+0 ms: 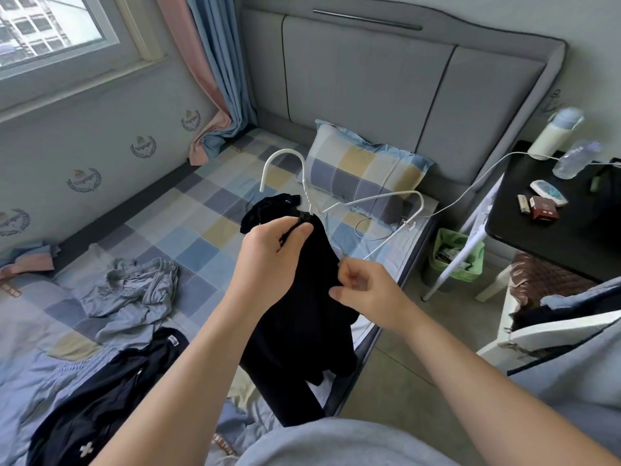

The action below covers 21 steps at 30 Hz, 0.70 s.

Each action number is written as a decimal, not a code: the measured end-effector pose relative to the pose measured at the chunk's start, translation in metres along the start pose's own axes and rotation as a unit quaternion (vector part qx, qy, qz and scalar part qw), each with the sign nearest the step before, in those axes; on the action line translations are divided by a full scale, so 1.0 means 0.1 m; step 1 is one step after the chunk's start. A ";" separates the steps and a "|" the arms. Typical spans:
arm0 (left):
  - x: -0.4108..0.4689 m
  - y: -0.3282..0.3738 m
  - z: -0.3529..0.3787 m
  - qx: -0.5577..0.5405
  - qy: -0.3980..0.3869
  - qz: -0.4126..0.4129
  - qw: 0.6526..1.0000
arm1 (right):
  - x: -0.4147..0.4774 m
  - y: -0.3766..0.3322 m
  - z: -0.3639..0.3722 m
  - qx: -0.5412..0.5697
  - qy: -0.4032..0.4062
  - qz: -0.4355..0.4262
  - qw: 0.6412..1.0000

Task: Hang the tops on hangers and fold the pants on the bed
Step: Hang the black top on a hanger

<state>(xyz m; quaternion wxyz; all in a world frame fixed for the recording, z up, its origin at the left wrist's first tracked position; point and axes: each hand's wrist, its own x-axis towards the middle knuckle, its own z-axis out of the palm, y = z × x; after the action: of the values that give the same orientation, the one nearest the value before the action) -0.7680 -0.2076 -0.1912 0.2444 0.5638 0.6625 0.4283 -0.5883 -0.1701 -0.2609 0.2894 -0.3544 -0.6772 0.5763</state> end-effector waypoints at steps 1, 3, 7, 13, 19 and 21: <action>-0.01 0.00 -0.01 0.002 -0.007 0.003 1.000 | -0.01 0.01 -0.04 0.040 -0.002 0.014 0.999; -0.03 -0.01 -0.02 0.004 -0.017 0.004 1.000 | -0.03 0.04 -0.12 0.134 -0.016 0.064 0.989; -0.03 -0.04 -0.08 0.000 -0.014 -0.007 1.000 | -0.02 0.20 -0.25 0.050 -0.080 0.124 0.988; -0.01 -0.09 -0.32 0.031 -0.017 -0.002 0.999 | -0.04 0.55 -0.38 -0.195 -0.135 0.180 0.955; -0.02 -0.18 -0.61 0.067 -0.077 -0.036 0.994 | -0.05 0.68 -0.59 -0.439 -0.028 0.025 0.898; -0.03 -0.22 -0.68 0.071 -0.090 -0.041 0.993 | -0.07 0.70 -0.69 -0.490 -0.015 -0.025 0.871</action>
<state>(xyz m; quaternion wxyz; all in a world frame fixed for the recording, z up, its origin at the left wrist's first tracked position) -0.8337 -0.2299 -0.1753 0.2796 0.5887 0.6889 0.3173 -0.5185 -0.1301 -0.3182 0.0831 -0.4249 -0.8857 0.1677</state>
